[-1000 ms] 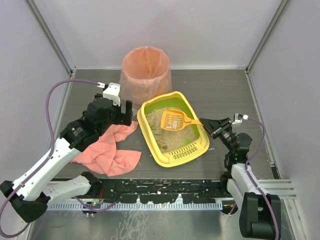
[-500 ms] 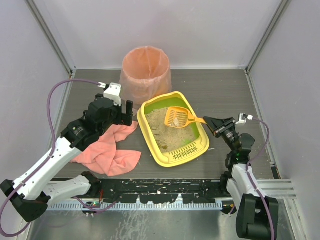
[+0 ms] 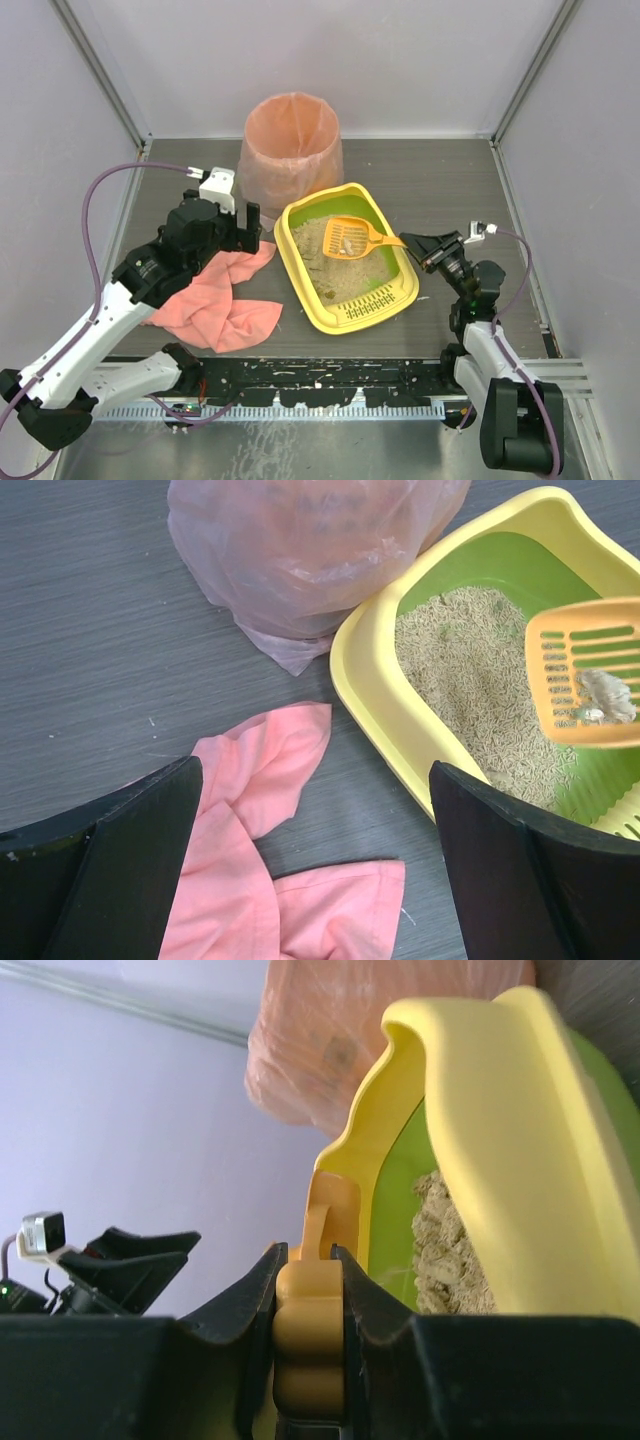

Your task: Clean the litter box

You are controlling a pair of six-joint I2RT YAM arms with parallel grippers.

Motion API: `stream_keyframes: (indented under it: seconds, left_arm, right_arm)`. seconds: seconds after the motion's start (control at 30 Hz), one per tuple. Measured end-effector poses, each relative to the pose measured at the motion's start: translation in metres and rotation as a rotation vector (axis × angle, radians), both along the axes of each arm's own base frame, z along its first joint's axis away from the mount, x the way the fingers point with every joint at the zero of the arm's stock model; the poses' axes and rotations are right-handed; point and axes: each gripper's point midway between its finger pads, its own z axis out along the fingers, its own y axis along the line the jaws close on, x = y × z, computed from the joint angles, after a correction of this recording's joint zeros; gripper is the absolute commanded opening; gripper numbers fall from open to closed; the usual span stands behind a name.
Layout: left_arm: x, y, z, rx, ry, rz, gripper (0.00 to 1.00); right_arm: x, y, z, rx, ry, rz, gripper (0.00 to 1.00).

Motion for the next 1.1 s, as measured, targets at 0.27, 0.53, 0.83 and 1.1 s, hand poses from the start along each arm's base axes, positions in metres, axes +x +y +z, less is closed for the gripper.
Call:
stream_keyframes:
  seconds: [0.27,0.53,0.83,1.1]
  left_arm:
    - [-0.001,0.002,-0.002,0.008,0.008,0.003,1.00]
    - [-0.001,0.003,-0.003,0.013,0.008,0.009,1.00]
    - [-0.004,0.007,-0.003,0.014,0.006,0.015,0.98]
    - [-0.013,0.025,0.000,0.030,-0.010,0.061,0.98]
  right_arm:
    - [-0.001,0.002,0.004,-0.014,-0.008,0.030,0.01]
    - [-0.001,0.004,0.003,-0.012,0.002,0.064,0.01]
    - [-0.005,0.016,0.006,-0.068,-0.013,0.086,0.01]
    - [0.006,0.010,0.006,-0.043,0.019,0.045,0.01]
